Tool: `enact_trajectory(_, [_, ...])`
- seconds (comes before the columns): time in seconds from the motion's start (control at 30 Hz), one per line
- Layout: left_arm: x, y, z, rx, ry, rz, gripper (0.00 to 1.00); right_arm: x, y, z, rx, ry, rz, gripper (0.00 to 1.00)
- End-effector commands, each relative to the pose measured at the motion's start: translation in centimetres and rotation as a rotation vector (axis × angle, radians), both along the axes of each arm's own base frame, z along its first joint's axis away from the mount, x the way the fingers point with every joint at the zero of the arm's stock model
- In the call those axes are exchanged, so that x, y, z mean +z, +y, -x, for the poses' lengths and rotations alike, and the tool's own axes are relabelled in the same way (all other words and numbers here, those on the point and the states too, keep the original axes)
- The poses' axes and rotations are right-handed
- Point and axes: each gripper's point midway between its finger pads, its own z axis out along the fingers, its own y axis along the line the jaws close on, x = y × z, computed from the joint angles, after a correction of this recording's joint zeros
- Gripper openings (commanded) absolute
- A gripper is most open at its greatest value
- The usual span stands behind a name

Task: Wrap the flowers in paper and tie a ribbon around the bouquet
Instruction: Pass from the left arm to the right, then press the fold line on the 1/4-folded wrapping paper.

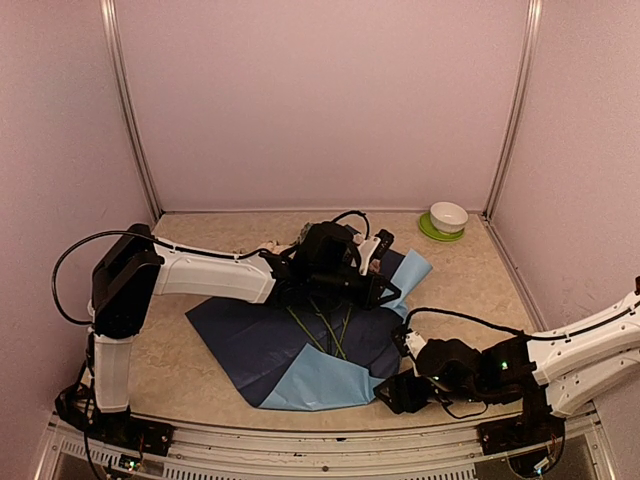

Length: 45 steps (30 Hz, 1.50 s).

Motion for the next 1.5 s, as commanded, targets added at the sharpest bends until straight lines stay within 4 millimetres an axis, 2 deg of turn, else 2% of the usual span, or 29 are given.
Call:
enact_trajectory(0.0, [0.9, -0.9, -0.2, -0.015, -0.005, 0.033, 0.00, 1.5, 1.5, -1.5, -0.029, -0.086, -0.026, 0.67])
enact_trajectory(0.13, [0.3, -1.0, -0.1, -0.019, 0.010, 0.030, 0.00, 1.0, 1.6, -1.7, -0.030, -0.083, -0.006, 0.61])
enact_trajectory(0.27, [0.0, -1.0, -0.2, -0.016, 0.014, 0.024, 0.00, 1.5, 1.2, -1.8, -0.060, -0.071, -0.010, 0.64])
enact_trajectory(0.3, [0.1, -0.9, -0.2, -0.016, 0.013, 0.027, 0.00, 1.4, 0.9, -1.8, -0.071, -0.069, -0.015, 0.61])
enact_trajectory(0.47, [0.1, -0.7, -0.5, -0.010, 0.006, 0.022, 0.00, 0.9, 0.0, -1.9, -0.105, -0.061, -0.004, 0.25])
enact_trajectory(0.67, [0.2, -0.3, -0.7, -0.001, -0.013, 0.012, 0.02, 0.6, 0.1, -1.3, -0.081, -0.030, -0.006, 0.16])
enact_trajectory(0.7, [0.4, -0.3, -0.6, -0.003, -0.018, 0.013, 0.10, 0.4, 0.0, -1.2, -0.083, -0.021, -0.001, 0.12])
enact_trajectory(0.77, [1.0, -0.3, -0.6, -0.002, -0.033, 0.023, 0.41, 0.1, -0.3, -1.0, -0.095, 0.001, 0.005, 0.00])
enact_trajectory(0.83, [2.3, 0.2, -0.5, -0.002, -0.056, 0.051, 0.58, -0.1, -0.7, -0.9, -0.112, 0.025, 0.012, 0.00])
enact_trajectory(0.93, [4.8, 1.9, -0.6, 0.029, -0.119, 0.067, 0.69, -0.2, -1.0, -0.7, -0.123, 0.051, 0.011, 0.00])
enact_trajectory(1.03, [5.0, 4.8, -0.5, 0.088, -0.132, 0.001, 0.72, -0.5, -1.1, -0.7, -0.127, 0.068, 0.008, 0.00])
enact_trajectory(1.13, [3.0, 8.7, 0.2, 0.185, -0.107, -0.123, 0.71, -1.1, -1.3, -0.8, -0.140, 0.102, 0.016, 0.00])
enact_trajectory(1.2, [1.1, 10.5, 2.4, 0.200, -0.085, -0.196, 0.61, -1.2, -1.4, -0.8, -0.145, 0.121, 0.016, 0.00])
enact_trajectory(1.33, [-2.0, 11.9, 7.8, 0.150, -0.080, -0.290, 0.41, -1.1, -1.6, -0.7, -0.169, 0.141, 0.018, 0.00])
enact_trajectory(1.47, [-8.7, 12.5, 11.6, 0.104, -0.008, -0.477, 0.15, -0.8, -1.4, -0.9, -0.162, 0.130, 0.013, 0.00])
